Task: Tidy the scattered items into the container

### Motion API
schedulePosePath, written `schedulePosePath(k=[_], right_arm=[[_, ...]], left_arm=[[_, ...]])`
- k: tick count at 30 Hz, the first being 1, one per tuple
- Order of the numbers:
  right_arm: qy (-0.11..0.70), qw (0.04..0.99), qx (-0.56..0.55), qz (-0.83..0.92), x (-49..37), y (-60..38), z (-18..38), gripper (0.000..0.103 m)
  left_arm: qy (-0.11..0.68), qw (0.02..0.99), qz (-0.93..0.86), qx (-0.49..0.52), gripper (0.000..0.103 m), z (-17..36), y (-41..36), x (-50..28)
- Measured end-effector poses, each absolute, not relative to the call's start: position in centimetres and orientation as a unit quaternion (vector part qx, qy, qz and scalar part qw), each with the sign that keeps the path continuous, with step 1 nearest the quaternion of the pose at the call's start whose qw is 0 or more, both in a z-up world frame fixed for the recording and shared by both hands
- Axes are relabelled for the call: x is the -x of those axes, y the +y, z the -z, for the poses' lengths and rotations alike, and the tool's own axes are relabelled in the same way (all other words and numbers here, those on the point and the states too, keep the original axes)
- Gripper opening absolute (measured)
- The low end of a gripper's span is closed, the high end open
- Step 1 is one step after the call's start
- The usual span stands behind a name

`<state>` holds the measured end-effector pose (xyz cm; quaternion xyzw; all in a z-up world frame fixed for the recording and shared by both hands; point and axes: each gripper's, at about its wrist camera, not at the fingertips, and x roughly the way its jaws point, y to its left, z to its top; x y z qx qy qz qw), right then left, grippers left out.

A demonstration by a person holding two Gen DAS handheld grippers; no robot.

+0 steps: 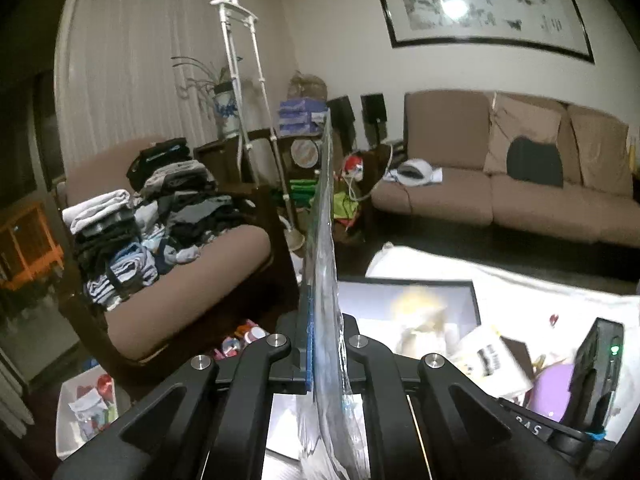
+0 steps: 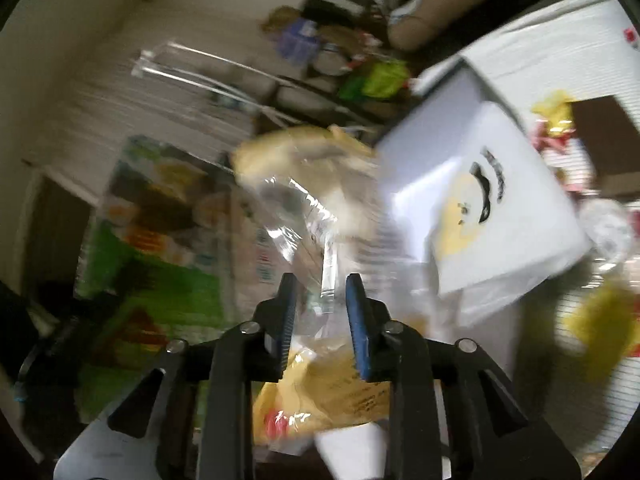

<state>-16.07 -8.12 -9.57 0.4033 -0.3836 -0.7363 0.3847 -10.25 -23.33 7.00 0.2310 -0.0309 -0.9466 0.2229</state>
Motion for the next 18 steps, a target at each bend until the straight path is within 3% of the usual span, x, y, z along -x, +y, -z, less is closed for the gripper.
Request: schedulePosePath(k=[2,5,6,7,8,9,13,18], right_arm=[[-0.399,0.39,-0.399,0.728,15.9,-7.2,9.7,0.028],[-0.393,0.385,-0.379,0.744,15.1,-4.9,8.2,0.042],[-0.393,0.382,-0.368,0.751,14.8,-3.8,7.7,0.045],[-0.396,0.376,-0.358,0.758,14.4,-2.5,7.3,0.05],[-0.402,0.363,-0.348,0.765,14.0,-0.7,6.9,0.056],[-0.409,0.349,-0.341,0.771,13.7,0.8,6.6,0.057],[-0.423,0.309,-0.32,0.79,12.5,6.1,4.7,0.057],[-0.416,0.284,-0.299,0.811,10.1,11.4,1.7,0.057]], left_arm=[[-0.044,0.222,0.944,-0.238,0.004,-6.3,-22.4,10.9],[-0.059,0.218,0.942,-0.249,0.01,-5.6,-21.2,11.5],[-0.056,0.215,0.942,-0.25,0.018,-5.6,-20.9,11.4],[-0.049,0.211,0.943,-0.252,0.047,-5.8,-20.7,11.2],[-0.041,0.205,0.946,-0.248,0.068,-6.1,-20.4,10.9],[-0.035,0.198,0.951,-0.237,0.103,-6.5,-20.0,10.4],[-0.052,0.195,0.955,-0.218,0.103,-7.5,-17.9,9.7],[0.021,0.094,0.962,-0.256,0.103,-7.3,-16.2,9.0]])
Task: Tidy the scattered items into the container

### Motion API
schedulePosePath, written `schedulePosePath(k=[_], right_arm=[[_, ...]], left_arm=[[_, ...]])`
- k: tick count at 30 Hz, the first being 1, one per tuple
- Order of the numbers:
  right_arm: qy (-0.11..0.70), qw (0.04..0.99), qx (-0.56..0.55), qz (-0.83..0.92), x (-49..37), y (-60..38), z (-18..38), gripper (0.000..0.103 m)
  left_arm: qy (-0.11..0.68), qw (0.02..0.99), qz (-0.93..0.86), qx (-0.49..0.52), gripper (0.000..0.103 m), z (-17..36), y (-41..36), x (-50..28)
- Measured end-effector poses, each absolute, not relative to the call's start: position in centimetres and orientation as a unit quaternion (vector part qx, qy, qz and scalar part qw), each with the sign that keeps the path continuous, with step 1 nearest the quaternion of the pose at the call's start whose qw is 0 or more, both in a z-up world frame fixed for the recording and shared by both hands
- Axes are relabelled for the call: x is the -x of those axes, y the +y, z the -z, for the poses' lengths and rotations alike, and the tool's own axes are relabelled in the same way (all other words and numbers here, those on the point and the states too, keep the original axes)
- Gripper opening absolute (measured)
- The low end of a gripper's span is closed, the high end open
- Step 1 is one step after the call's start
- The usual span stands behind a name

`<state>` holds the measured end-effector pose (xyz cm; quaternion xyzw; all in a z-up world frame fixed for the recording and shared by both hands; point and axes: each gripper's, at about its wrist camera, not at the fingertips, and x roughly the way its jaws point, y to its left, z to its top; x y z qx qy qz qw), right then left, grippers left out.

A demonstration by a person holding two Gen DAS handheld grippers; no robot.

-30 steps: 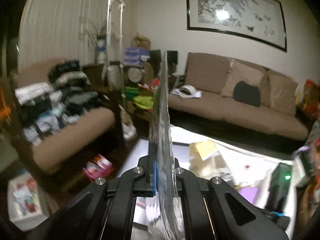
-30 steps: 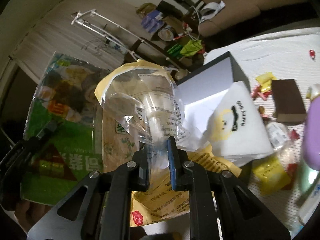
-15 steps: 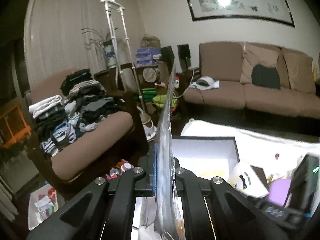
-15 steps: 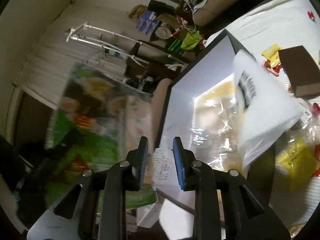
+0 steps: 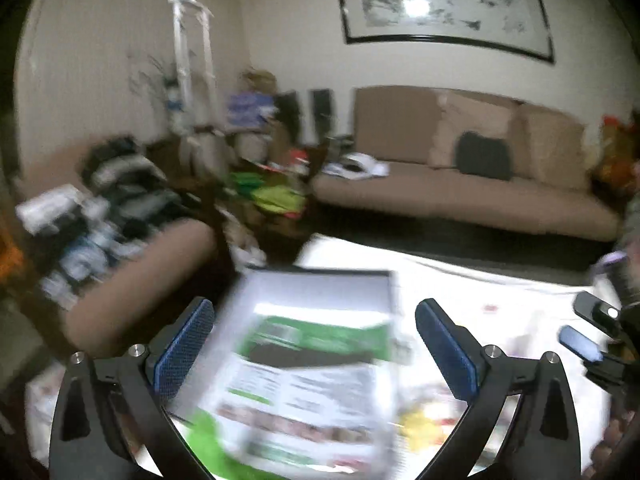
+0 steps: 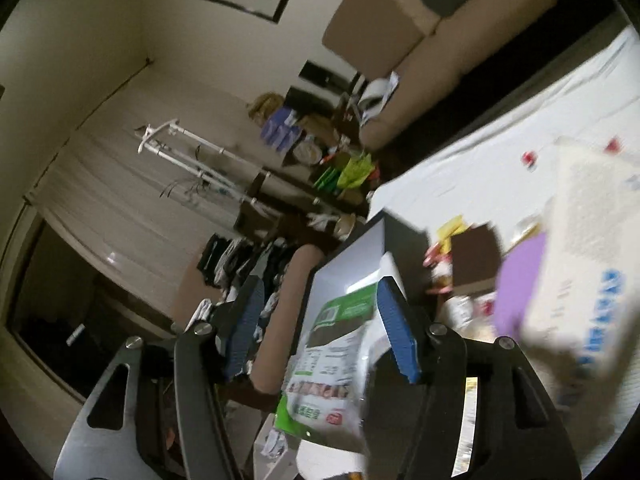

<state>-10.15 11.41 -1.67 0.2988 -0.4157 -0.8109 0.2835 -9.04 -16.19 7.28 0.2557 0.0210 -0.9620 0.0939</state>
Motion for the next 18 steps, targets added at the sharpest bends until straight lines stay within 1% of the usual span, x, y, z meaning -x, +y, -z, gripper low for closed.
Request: schedulePosePath(k=[4,5,7,9,10,14,16,18], right_arm=[[-0.409,0.245,-0.286,0.831,8.0,15.7,-0.5,0.06],[-0.405,0.23,-0.283,0.838,7.1,17.0,-0.9,0.063],[-0.401,0.208,-0.278,0.848,5.8,19.0,-1.7,0.065],[-0.402,0.189,-0.273,0.853,4.5,20.7,-2.1,0.066],[-0.402,0.186,-0.274,0.854,4.1,21.2,-2.1,0.066],[-0.395,0.161,-0.288,0.857,2.1,23.8,-0.8,0.066],[-0.399,0.134,-0.305,0.855,1.1,25.1,1.0,0.067],[-0.421,0.101,-0.327,0.84,0.4,26.2,3.9,0.067]], left_arm=[[0.092,-0.01,0.947,-0.308,0.103,-5.6,-13.7,8.8],[0.117,-0.047,0.937,-0.326,0.103,-5.0,-12.8,8.9],[0.168,-0.116,0.911,-0.358,0.103,-3.5,-10.7,8.8],[0.188,-0.147,0.895,-0.378,0.103,-2.0,-8.6,8.5],[0.187,-0.151,0.889,-0.389,0.103,-1.2,-7.4,8.4],[0.125,-0.132,0.879,-0.44,0.103,3.4,-2.8,8.1],[0.11,-0.125,0.864,-0.476,0.103,5.8,-1.5,8.6],[0.115,-0.115,0.851,-0.5,0.103,8.0,-1.0,8.9]])
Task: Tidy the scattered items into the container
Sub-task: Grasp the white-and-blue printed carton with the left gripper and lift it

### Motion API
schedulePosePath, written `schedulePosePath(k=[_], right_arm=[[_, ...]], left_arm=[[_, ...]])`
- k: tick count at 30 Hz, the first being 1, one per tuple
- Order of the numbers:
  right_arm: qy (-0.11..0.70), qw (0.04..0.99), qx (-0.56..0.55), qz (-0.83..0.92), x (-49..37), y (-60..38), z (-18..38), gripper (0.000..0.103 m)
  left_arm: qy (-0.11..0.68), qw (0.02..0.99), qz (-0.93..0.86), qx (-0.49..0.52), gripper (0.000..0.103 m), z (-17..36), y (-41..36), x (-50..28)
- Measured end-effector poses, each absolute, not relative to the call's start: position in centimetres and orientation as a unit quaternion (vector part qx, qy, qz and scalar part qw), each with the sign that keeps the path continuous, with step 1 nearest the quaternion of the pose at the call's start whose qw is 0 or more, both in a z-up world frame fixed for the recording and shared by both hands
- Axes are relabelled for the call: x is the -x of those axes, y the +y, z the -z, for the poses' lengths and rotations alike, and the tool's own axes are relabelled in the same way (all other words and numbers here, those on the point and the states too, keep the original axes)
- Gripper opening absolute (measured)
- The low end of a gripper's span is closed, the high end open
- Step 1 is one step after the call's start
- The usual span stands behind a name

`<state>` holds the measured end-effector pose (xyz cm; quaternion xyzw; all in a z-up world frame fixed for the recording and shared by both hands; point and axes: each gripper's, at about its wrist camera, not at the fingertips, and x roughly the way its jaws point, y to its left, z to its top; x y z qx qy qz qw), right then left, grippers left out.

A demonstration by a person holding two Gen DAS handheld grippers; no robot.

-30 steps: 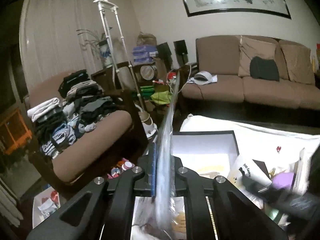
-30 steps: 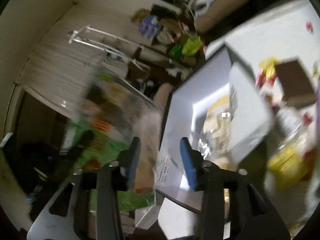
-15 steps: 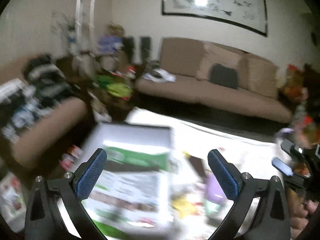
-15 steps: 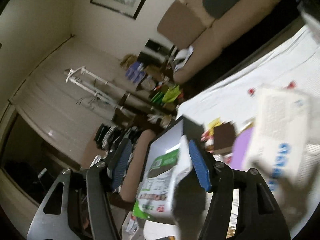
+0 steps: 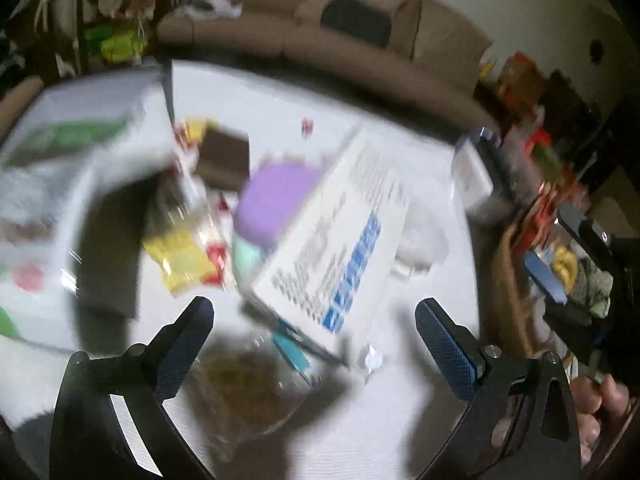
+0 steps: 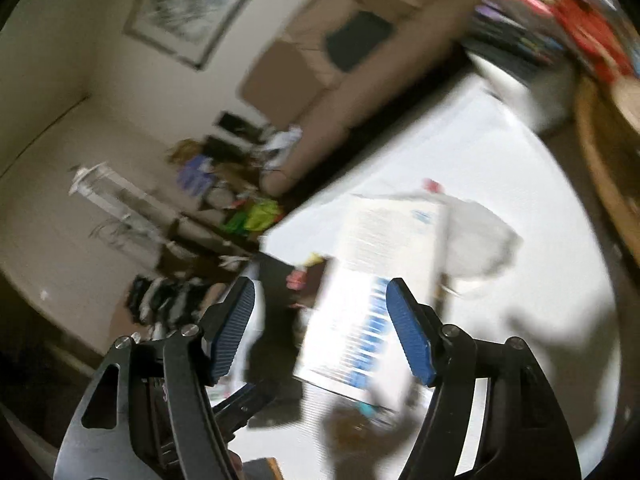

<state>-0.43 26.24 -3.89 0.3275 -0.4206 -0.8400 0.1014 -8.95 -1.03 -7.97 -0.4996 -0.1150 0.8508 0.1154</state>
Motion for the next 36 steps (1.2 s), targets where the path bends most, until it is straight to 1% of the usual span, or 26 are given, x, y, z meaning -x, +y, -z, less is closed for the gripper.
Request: schedulePosePath(k=[2,6,9,13,17,18,19,20,21,22,23,25,26,28,30,32,36], right_arm=[[-0.447,0.079,-0.346,0.821,0.2,27.8,6.0,0.067],[-0.483,0.068,-0.337,0.805,0.0,30.4,7.4,0.067],[-0.49,0.057,-0.333,0.804,0.2,31.1,7.8,0.067],[-0.497,0.053,-0.35,0.792,1.1,31.8,9.3,0.067],[-0.509,0.05,-0.355,0.783,1.6,32.9,10.8,0.067],[-0.51,0.049,-0.355,0.782,1.6,33.3,11.1,0.067],[-0.513,0.048,-0.354,0.781,1.5,33.6,11.3,0.067],[-0.517,0.049,-0.353,0.778,1.6,33.9,11.5,0.067],[-0.526,0.053,-0.351,0.773,1.6,34.3,11.8,0.067],[-0.533,0.057,-0.347,0.77,1.6,34.6,12.0,0.067],[-0.539,0.058,-0.343,0.767,1.4,34.9,12.2,0.067],[-0.544,0.054,-0.339,0.766,1.3,35.3,12.5,0.067],[-0.545,0.054,-0.338,0.765,1.3,35.5,12.7,0.067],[-0.55,0.055,-0.338,0.762,1.3,35.7,13.1,0.067],[-0.555,0.056,-0.337,0.758,1.4,35.9,13.5,0.067],[-0.556,0.056,-0.339,0.757,1.5,35.9,13.7,0.067],[-0.554,0.052,-0.337,0.759,1.7,35.9,13.6,0.067]], left_arm=[[-0.151,0.101,-0.837,0.516,0.103,10.5,-1.0,8.6],[-0.271,0.086,-0.803,0.524,0.103,14.3,-1.7,8.2],[-0.289,0.069,-0.794,0.531,0.103,16.1,-1.1,8.8],[-0.259,0.06,-0.817,0.512,0.103,16.3,0.5,10.2],[-0.315,0.054,-0.821,0.473,0.101,16.8,-0.1,10.6],[-0.335,0.061,-0.819,0.461,0.095,16.9,-0.3,10.6],[-0.357,0.082,-0.812,0.454,0.082,17.0,-0.5,10.9],[-0.367,0.095,-0.806,0.455,0.076,17.1,-0.6,11.2],[-0.368,0.098,-0.804,0.457,0.056,17.0,-0.6,11.5],[-0.371,0.106,-0.805,0.451,0.047,16.9,-0.7,11.6],[-0.376,0.117,-0.807,0.441,0.045,16.6,-0.9,11.6],[-0.37,0.127,-0.819,0.421,0.035,15.2,-1.1,11.2],[-0.35,0.134,-0.834,0.404,0.033,13.7,-0.9,10.7],[-0.315,0.141,-0.86,0.377,0.024,10.8,-0.5,9.7],[-0.263,0.149,-0.89,0.342,0.022,7.0,0.1,8.6],[-0.194,0.15,-0.924,0.293,0.022,2.8,0.6,7.0],[-0.103,0.13,-0.954,0.25,0.022,-2.1,0.8,5.4]])
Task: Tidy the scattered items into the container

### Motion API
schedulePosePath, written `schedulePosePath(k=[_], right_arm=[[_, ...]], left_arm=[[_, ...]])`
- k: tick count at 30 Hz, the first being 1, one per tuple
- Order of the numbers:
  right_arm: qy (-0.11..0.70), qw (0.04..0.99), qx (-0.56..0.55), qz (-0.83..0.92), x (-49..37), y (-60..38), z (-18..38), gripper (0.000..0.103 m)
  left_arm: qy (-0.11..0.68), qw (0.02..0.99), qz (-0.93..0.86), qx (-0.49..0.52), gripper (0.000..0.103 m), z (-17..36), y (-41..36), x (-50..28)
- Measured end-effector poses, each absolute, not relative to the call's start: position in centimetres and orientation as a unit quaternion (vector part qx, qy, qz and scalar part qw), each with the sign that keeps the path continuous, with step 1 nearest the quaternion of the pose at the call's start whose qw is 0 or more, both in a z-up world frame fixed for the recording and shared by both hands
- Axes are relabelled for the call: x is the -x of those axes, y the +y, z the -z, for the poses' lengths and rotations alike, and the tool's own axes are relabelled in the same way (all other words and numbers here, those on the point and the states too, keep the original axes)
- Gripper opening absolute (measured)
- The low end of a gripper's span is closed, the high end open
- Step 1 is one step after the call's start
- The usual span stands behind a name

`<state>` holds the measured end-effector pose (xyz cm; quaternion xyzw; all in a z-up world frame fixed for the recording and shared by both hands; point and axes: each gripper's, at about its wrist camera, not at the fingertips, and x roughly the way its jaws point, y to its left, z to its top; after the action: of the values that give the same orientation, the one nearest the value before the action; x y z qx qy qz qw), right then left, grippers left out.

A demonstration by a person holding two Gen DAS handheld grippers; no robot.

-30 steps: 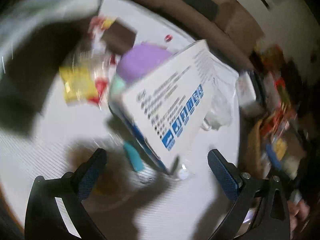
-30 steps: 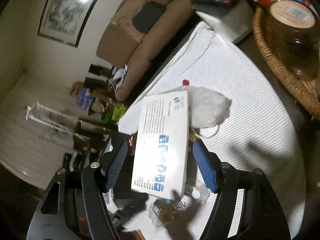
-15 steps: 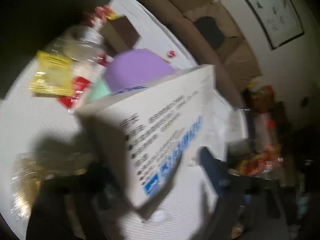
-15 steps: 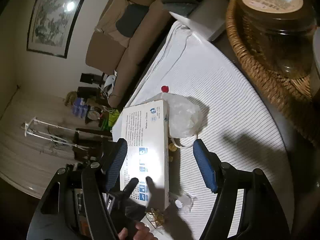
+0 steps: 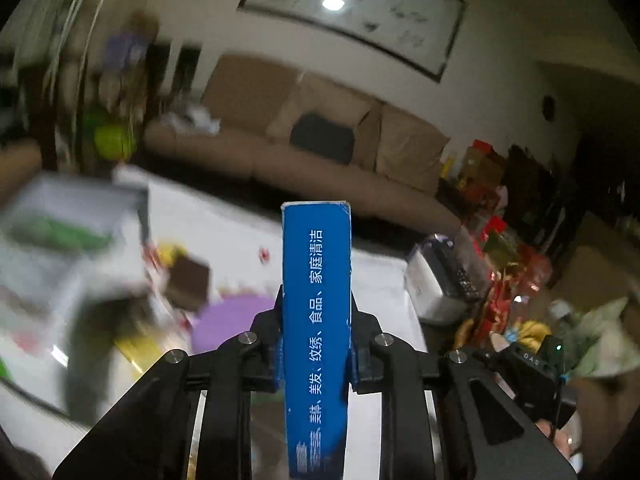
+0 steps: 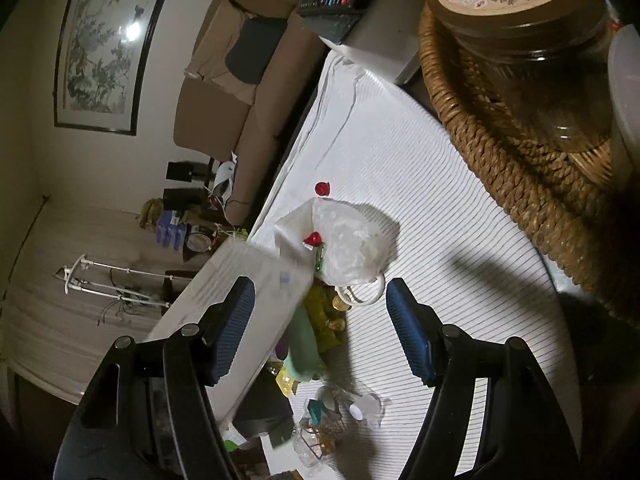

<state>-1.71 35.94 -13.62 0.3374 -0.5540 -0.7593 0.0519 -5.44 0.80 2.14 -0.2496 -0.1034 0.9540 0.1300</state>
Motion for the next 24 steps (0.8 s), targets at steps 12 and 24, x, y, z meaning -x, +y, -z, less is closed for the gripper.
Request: schedulePosePath(k=[12,24], right_arm=[[-0.52,0.05,-0.357,0.775,2.3,34.4,12.5,0.067],[-0.452,0.034,-0.399,0.797,2.9,32.4,10.7,0.067]], left_arm=[[-0.004,0.121,-0.922,0.369,0.031,-2.4,-0.2,6.9],[-0.042,0.177,-0.868,0.461,0.018,1.8,-1.4,7.7]])
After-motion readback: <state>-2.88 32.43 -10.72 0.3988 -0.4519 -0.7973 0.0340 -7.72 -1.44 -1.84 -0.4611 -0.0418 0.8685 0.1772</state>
